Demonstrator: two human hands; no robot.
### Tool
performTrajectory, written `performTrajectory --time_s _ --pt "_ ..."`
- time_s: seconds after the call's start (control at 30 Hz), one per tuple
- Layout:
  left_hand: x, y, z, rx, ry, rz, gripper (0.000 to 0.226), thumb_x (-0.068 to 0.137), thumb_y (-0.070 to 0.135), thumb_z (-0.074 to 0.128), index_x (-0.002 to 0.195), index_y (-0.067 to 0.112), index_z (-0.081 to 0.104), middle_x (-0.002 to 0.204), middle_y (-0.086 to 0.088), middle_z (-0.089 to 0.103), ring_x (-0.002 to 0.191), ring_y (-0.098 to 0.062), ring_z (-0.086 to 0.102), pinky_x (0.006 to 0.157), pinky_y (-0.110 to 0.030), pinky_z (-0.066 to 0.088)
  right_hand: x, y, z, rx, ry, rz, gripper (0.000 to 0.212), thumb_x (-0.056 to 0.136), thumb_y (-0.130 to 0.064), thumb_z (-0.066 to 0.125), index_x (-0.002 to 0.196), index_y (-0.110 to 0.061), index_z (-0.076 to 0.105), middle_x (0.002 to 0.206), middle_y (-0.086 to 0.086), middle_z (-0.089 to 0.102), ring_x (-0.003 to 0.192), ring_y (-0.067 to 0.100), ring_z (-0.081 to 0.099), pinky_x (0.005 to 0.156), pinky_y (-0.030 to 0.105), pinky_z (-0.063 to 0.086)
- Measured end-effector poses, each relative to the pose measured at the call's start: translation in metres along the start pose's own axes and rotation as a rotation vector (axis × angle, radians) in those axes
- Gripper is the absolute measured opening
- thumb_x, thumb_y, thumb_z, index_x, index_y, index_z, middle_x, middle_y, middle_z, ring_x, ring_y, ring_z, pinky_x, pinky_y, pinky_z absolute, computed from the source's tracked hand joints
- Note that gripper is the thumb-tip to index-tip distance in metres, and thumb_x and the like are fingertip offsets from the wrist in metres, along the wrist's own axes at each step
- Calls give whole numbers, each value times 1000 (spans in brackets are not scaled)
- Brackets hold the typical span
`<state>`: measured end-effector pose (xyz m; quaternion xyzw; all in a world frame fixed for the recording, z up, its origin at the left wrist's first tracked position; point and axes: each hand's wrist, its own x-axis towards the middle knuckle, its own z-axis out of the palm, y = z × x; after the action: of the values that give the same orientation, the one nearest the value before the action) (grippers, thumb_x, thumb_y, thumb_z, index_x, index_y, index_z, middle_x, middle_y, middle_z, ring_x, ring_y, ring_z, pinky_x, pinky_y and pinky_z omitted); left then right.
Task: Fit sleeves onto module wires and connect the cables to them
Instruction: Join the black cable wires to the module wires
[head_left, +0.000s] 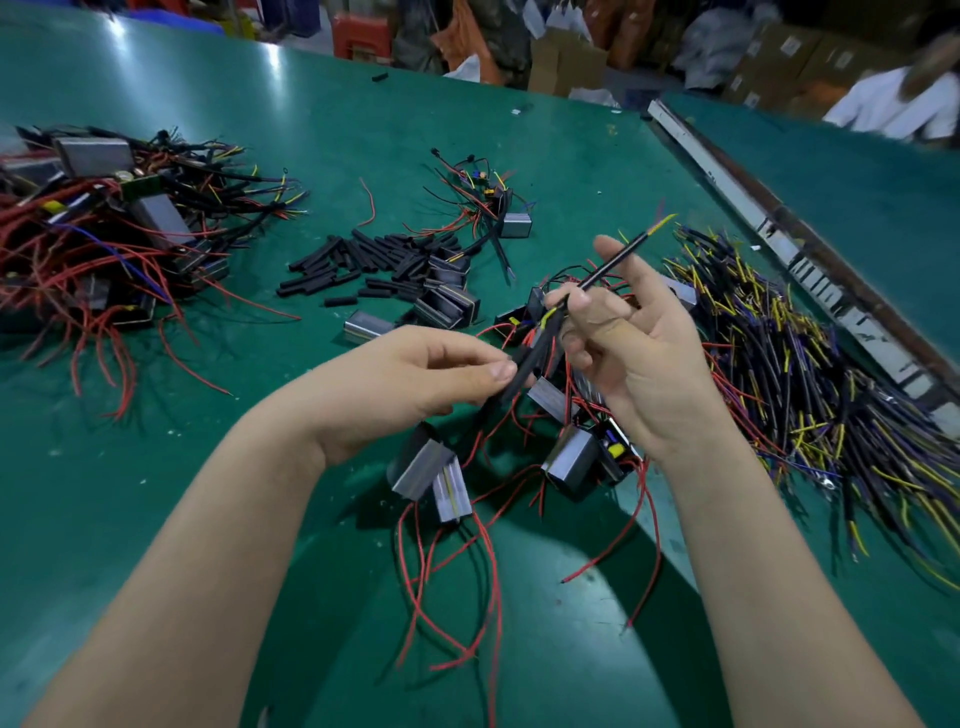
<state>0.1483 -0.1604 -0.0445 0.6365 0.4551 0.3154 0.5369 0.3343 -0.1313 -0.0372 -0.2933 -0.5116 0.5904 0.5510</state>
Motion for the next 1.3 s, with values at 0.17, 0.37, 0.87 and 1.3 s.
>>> performTrajectory --time_s 0.17,0.37,0.87,1.3 --pt "2 1 6 -70 97 69 15 75 35 62 81 22 68 77 8 62 72 -3 49 60 -11 38 1 3 -1 -97 33 -34 44 90 1 56 122 -25 39 79 2 72 54 9 49 53 17 38" --pt "5 3 14 -146 184 180 15 71 31 68 82 20 70 70 12 65 66 -1 54 64 -9 43 1 1 -7 -170 0 -142 49 87 -3 57 126 -26 38 84 2 73 69 8 59 57 17 44" --pt "12 -3 16 114 376 281 11 77 31 75 76 27 65 60 20 56 52 4 45 54 -9 33 -2 0 -7 -252 -89 -152 42 90 -6 52 126 -26 44 94 2 73 97 19 63 97 49 43" --pt "14 -4 19 114 575 297 16 75 27 78 76 31 62 68 14 57 63 5 49 63 -13 36 -5 3 2 -319 -31 -251 24 93 0 52 107 -19 46 92 -1 74 97 15 67 88 27 50"
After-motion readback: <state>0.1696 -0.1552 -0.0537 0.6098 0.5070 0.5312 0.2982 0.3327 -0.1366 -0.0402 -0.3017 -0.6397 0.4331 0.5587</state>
